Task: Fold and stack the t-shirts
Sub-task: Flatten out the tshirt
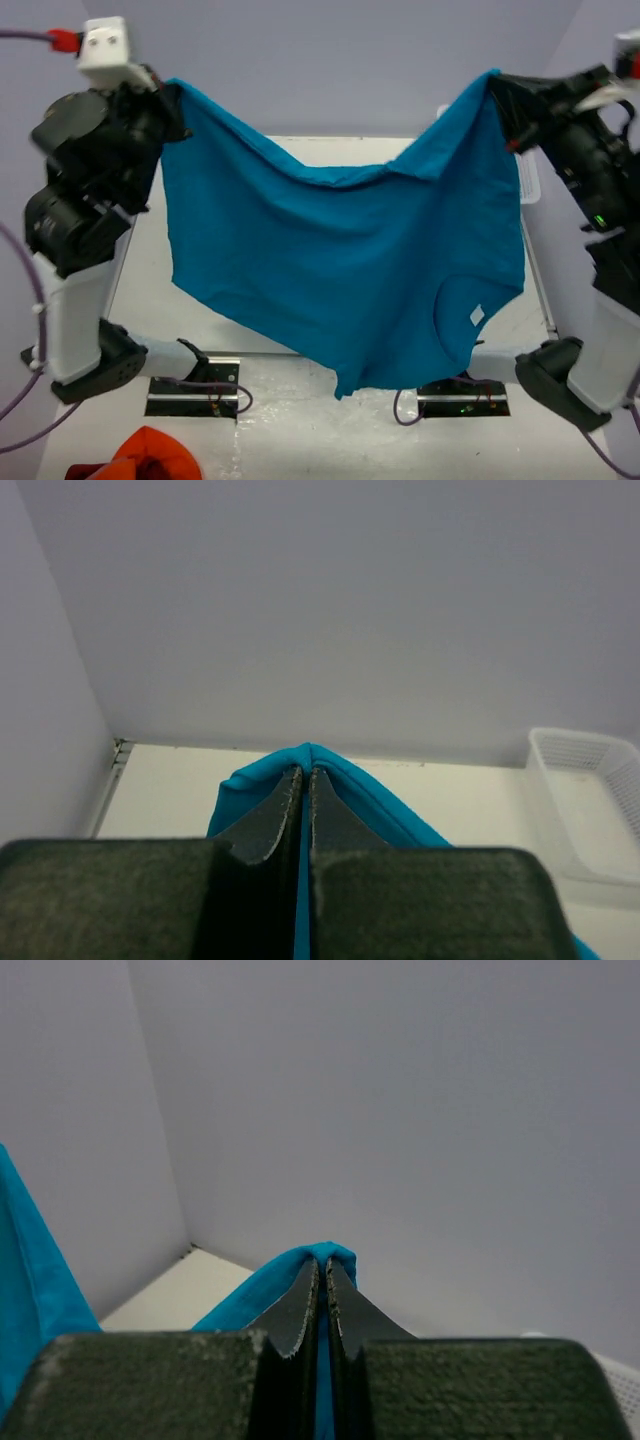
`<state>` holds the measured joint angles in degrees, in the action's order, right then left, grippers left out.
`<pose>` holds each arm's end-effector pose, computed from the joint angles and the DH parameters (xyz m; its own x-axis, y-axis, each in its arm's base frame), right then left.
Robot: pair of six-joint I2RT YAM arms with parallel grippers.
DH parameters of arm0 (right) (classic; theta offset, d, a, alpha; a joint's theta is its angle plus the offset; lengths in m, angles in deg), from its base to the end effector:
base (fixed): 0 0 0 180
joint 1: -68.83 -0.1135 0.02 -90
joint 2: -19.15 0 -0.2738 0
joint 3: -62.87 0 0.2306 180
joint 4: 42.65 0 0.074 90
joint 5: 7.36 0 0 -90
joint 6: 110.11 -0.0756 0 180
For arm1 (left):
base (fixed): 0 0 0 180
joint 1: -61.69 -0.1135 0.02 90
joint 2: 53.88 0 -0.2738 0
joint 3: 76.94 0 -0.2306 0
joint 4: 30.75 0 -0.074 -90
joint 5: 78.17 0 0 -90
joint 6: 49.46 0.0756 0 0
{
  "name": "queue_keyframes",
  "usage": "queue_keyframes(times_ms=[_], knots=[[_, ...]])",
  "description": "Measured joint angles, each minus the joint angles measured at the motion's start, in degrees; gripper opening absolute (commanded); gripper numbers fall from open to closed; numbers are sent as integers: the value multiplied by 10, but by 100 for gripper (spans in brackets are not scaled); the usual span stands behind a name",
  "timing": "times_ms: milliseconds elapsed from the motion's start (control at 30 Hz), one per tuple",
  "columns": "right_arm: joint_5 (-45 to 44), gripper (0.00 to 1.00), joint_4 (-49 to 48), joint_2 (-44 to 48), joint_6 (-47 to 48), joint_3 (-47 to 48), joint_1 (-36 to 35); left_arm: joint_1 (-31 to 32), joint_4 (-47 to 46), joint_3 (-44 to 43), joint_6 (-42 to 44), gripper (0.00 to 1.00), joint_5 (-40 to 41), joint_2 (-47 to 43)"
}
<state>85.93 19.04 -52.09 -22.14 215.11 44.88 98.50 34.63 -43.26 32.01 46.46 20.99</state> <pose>0.0979 0.0482 0.6499 0.2859 0.1657 -0.9438 -0.4652 0.8851 0.0145 0.1517 -0.0599 0.6108 0.0777 -0.2106 -0.9745 0.0527 0.9769 -0.2069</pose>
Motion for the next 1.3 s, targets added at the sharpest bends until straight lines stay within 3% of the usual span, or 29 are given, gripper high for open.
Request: queue_keyframes(times_ms=[100,233,433,600,833,1067,1300], knots=[[-13,0,-13,-81,21,19,0,-61,-1,-61,8,0,-36,101],[-28,0,-7,-148,43,20,0,-181,0,-60,4,0,-123,188],[-54,0,-13,-151,62,11,4,-290,-6,-42,-9,0,-227,257],[-79,0,-17,-128,65,9,5,-299,-22,-46,-9,0,-268,249],[-85,0,-9,-45,55,-1,-4,-296,-45,-26,-9,0,-315,111],[-99,0,-3,20,37,38,-73,-296,-72,-17,-14,0,-368,-11],[-154,0,-60,26,58,-4,-92,-296,-137,23,-22,0,-400,-1]])
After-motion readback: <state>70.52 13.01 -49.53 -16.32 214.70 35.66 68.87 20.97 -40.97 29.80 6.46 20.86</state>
